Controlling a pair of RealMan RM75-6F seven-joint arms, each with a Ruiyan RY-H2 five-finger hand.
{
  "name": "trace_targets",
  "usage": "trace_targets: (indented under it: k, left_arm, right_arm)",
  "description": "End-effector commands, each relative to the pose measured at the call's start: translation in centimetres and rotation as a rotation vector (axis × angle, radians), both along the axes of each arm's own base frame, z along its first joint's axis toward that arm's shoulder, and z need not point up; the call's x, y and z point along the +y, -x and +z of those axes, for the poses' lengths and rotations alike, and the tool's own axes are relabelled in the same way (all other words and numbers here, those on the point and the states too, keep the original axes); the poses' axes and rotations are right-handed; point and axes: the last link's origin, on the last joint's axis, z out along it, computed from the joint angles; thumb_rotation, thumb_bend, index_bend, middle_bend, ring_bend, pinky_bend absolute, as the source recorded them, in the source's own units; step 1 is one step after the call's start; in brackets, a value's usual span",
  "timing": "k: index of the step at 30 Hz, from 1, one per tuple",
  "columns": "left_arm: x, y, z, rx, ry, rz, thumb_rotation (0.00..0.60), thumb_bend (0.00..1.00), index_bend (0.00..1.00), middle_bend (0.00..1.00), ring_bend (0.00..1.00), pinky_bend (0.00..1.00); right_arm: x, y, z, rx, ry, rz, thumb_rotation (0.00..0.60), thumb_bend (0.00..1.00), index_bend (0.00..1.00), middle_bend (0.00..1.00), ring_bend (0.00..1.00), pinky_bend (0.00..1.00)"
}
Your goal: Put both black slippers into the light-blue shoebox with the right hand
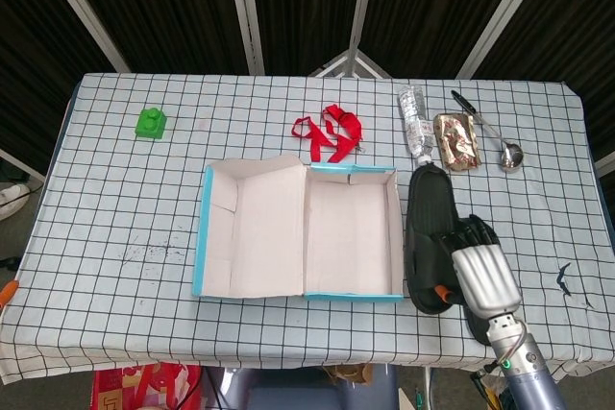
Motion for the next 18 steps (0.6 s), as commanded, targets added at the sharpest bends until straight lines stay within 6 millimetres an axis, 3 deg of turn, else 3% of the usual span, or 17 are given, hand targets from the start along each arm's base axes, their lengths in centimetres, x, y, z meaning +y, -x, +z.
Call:
trace_targets:
  k: [1,8,18]
  left_arm:
    - [0.0,0.0,0.0,0.000,0.000,0.001,0.600,0.22,0.01,0.00,0.00,0.02]
    - [0.0,0.1,0.3,-0.009,-0.005,-0.001,0.600,0.22,0.01,0.00,0.00,0.02]
    - [0.0,0.2,0.5,-0.017,-0.007,0.001,0.600,0.22,0.01,0.00,0.00,0.02]
  right_arm:
    - [-1.1,-3.3,0.5,-0.087,-0.046,0.057,0.600,0.45,0.46,0.39,0.19,0.09]
    - [-2.3,-6.3,-1.3,-0.362,-0.211,0.000,0.600,0.48,0.46,0.39,0.21,0.09]
    - [-3.6,-7.3,-3.9,-0.692,-0.345,-0.230,0.600,0.57,0.49,0.42,0.23,0.09]
